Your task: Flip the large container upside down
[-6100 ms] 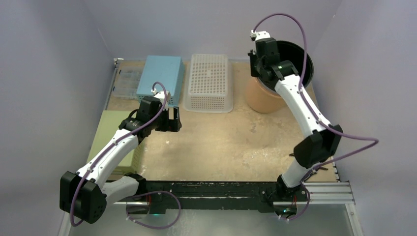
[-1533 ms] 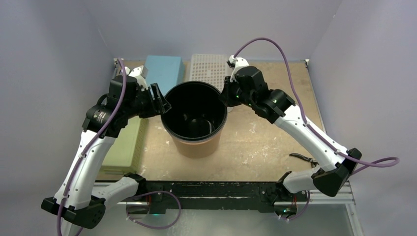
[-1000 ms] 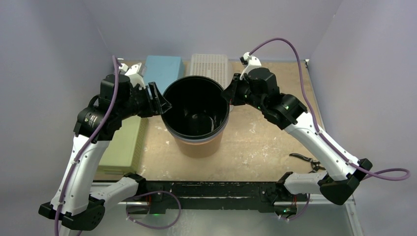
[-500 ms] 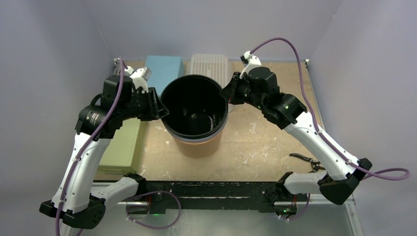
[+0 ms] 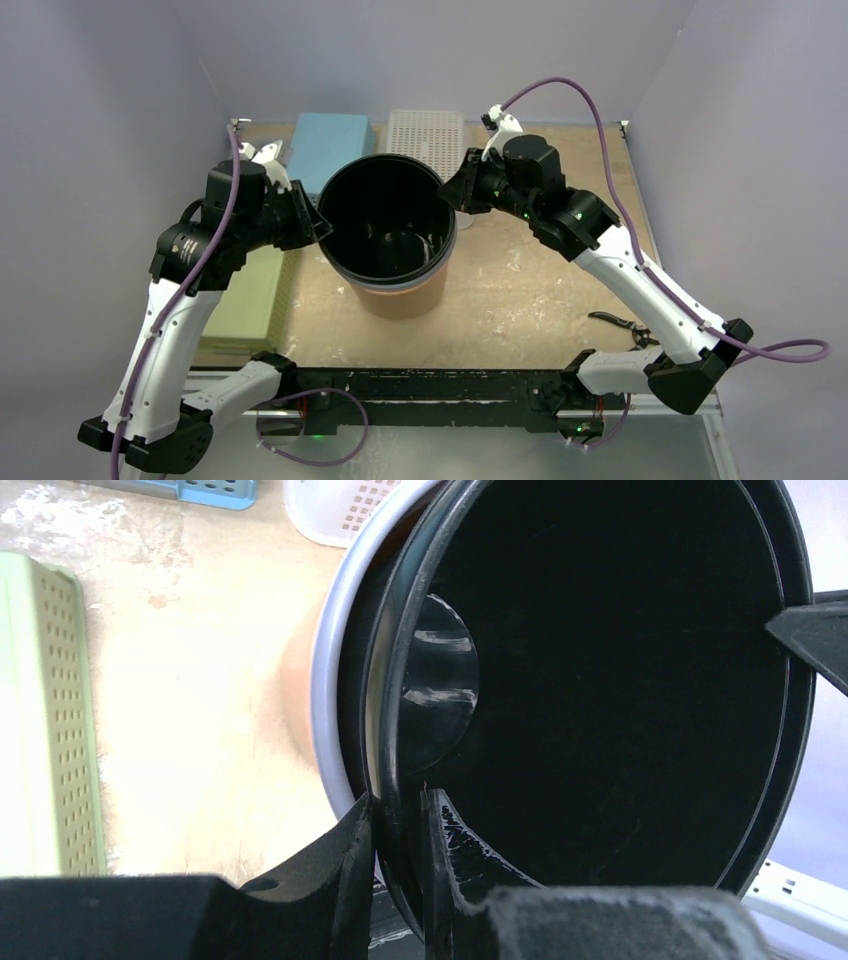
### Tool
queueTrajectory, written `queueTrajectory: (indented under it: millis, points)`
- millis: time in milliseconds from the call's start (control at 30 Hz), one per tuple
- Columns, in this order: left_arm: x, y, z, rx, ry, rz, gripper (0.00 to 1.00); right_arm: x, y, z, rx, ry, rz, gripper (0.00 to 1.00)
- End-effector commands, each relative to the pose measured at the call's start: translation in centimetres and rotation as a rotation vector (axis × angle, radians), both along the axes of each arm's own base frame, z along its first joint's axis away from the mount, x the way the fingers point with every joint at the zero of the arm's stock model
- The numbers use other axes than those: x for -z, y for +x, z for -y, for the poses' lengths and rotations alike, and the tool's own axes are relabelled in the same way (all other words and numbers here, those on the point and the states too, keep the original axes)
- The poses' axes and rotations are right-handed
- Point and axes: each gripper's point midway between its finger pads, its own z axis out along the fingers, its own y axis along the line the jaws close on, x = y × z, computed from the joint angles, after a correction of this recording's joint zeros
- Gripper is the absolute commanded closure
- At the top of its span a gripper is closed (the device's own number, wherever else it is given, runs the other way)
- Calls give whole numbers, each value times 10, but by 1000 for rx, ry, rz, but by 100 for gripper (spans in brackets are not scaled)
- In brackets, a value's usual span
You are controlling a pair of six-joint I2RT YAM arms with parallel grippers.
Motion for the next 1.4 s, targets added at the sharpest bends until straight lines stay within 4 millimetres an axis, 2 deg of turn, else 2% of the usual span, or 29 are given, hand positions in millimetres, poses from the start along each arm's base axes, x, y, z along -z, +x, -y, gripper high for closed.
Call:
queueTrajectory:
  millis: [0, 200, 300, 400, 533, 800, 933, 1000, 1100, 1267, 1300, 1367]
  points:
    - [-35, 16, 4, -25, -64, 151, 100, -45, -18, -21, -132, 149, 94, 80]
    - [-50, 19, 0, -67, -91, 196, 100, -44, -23, -24, -165, 158, 87, 69]
    - [-56, 20, 1, -76, -113, 217, 100, -30, -22, -25, -169, 119, 52, 59]
    - [-58, 20, 1, -83, -126, 227, 100, -12, -17, -24, -149, 67, 9, 55]
    - [-58, 21, 1, -87, -129, 233, 100, -3, -14, -24, -144, 30, -7, 52]
    - [-66, 19, 1, -80, -140, 258, 100, -2, -7, -26, -136, 11, -5, 50]
    - [-70, 16, -2, -90, -139, 273, 100, -8, -2, -25, -119, 6, 22, 57]
    - [-72, 16, -2, -86, -141, 279, 100, -9, -1, -25, -119, 2, 27, 64]
    - [-75, 15, -1, -80, -146, 290, 100, -12, 3, -22, -90, -4, 37, 81]
    - [-77, 13, -3, -77, -135, 298, 100, -35, 0, -20, -79, 57, 82, 97]
    - [-76, 12, -5, -84, -127, 296, 96, -39, 0, -18, -71, 69, 90, 98]
    - [-75, 11, -11, -104, -106, 295, 73, -49, 0, -14, -46, 96, 111, 100]
